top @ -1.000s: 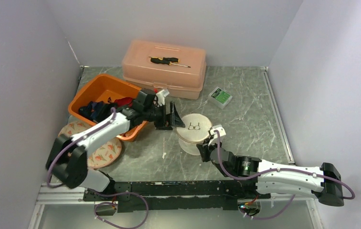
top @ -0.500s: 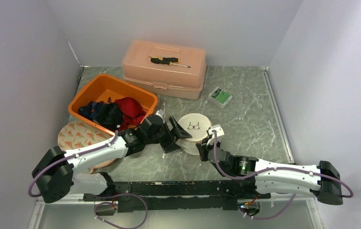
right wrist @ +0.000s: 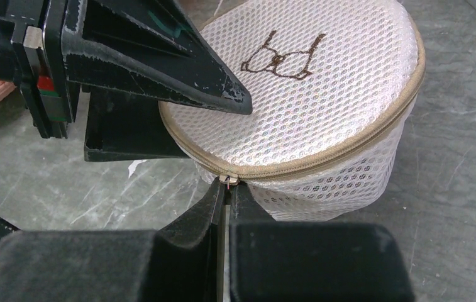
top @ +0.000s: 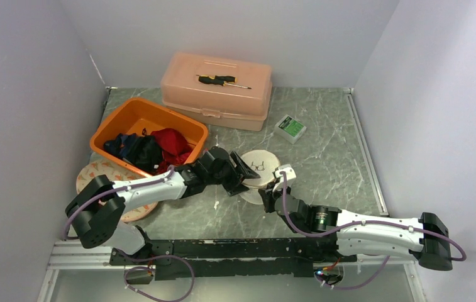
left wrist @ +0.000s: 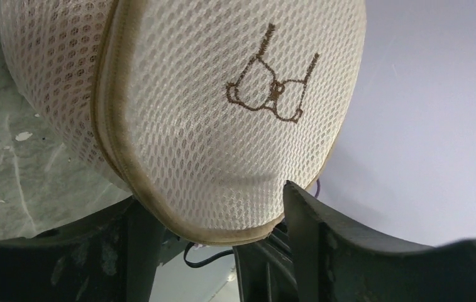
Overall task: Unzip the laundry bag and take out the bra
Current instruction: Unzip the laundry bag at the center of the board.
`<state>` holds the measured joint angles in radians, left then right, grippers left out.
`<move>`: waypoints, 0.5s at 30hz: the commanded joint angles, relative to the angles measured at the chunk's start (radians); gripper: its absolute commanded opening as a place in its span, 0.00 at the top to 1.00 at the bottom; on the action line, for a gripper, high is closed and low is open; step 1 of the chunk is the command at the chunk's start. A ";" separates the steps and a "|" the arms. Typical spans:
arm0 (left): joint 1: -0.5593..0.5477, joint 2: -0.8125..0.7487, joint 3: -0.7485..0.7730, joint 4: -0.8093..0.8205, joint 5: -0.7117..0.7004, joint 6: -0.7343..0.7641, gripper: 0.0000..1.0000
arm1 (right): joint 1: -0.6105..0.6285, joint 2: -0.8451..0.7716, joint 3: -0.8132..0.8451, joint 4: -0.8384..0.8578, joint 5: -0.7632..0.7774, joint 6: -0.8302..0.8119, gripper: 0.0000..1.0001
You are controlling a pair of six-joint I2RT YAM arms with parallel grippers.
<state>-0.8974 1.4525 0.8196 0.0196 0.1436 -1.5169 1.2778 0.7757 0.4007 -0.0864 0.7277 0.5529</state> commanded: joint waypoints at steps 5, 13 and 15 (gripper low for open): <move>0.010 -0.019 0.024 0.055 -0.008 0.029 0.58 | 0.002 -0.022 0.021 0.023 0.017 -0.009 1.00; 0.100 -0.052 0.016 0.053 0.065 0.124 0.97 | -0.016 -0.048 0.034 -0.094 0.075 0.062 1.00; 0.129 -0.059 0.024 0.037 0.100 0.156 0.97 | -0.034 -0.062 0.036 -0.137 0.087 0.091 1.00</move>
<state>-0.8242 1.4349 0.8196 0.0486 0.1905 -1.4433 1.2690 0.7479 0.4011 -0.1375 0.7502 0.5835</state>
